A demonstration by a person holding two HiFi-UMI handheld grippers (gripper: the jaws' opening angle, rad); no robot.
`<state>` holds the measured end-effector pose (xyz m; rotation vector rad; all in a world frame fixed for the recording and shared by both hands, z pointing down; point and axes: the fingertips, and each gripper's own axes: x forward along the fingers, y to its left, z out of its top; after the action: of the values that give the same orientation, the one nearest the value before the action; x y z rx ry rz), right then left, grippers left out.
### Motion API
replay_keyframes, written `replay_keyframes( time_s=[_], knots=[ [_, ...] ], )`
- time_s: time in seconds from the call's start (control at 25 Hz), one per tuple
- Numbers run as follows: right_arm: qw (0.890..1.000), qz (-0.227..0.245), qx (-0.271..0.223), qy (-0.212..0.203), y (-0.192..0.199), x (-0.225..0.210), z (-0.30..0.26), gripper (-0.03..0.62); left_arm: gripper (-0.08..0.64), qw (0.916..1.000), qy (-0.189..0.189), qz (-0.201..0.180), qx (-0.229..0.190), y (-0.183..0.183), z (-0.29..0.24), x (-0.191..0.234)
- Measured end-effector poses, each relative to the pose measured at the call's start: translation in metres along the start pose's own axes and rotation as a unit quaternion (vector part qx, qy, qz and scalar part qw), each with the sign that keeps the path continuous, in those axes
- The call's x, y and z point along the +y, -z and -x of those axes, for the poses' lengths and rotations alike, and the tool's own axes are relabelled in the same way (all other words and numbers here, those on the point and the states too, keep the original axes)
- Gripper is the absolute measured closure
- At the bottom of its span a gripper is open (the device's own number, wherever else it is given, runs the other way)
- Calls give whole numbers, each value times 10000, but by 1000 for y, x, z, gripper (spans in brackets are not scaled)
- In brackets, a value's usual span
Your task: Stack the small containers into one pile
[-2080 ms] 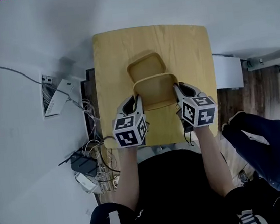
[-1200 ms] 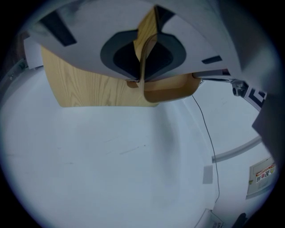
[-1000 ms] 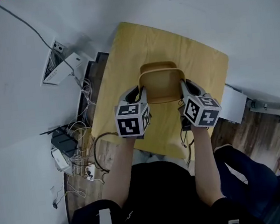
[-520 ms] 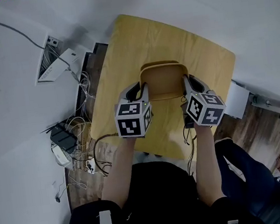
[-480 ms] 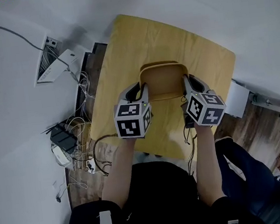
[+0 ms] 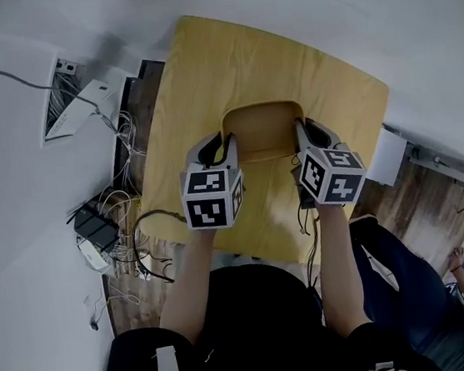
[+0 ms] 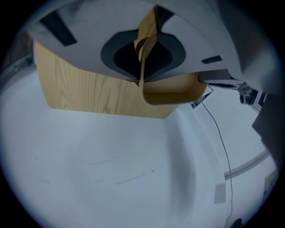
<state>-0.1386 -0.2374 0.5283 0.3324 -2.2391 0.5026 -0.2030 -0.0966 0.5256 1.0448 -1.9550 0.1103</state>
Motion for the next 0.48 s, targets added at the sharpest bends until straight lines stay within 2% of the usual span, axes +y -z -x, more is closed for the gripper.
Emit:
replay_keyframes(
  time_s=[0.48],
  knots=[
    [9993,-18,339,178,20,-10,-11,565,485,9993,-20,-27,366,22,-20,3]
  ],
)
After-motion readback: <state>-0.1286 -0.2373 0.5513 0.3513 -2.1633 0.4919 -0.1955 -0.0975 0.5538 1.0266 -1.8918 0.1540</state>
